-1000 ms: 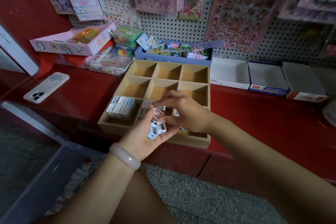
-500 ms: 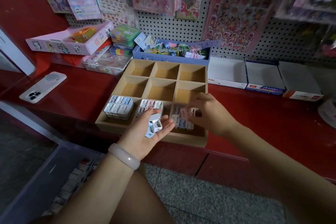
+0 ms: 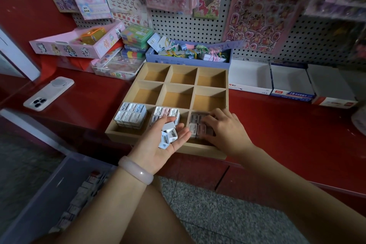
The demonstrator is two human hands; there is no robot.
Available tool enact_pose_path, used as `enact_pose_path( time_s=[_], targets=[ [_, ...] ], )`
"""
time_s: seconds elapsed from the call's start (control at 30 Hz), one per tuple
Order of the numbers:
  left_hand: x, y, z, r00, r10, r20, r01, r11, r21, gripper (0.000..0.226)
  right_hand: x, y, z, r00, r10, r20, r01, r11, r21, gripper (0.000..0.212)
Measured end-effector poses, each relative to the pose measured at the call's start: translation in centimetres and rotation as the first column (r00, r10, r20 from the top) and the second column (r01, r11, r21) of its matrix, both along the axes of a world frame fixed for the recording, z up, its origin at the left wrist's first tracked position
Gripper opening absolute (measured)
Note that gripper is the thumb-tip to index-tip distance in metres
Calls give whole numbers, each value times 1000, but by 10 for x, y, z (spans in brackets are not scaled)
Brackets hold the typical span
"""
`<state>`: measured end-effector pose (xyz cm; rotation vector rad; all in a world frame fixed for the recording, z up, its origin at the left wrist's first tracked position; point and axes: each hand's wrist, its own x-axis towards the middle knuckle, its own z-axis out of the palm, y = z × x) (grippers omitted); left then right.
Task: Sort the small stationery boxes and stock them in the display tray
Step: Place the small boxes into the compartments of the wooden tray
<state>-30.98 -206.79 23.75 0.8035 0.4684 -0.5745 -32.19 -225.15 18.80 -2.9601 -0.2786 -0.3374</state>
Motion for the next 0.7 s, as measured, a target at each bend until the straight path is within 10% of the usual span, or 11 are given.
enact_pose_path(
  time_s=[0.4, 0.7],
  targets=[
    [-2, 1, 6, 996, -65, 64, 63, 998, 28, 29, 3, 2, -1, 999, 21, 41, -25, 996, 85, 45],
    [-8, 1, 5, 959, -221, 176, 189, 966, 178, 15, 9, 22, 47, 897, 379, -226, -106, 681, 724, 20]
  ],
)
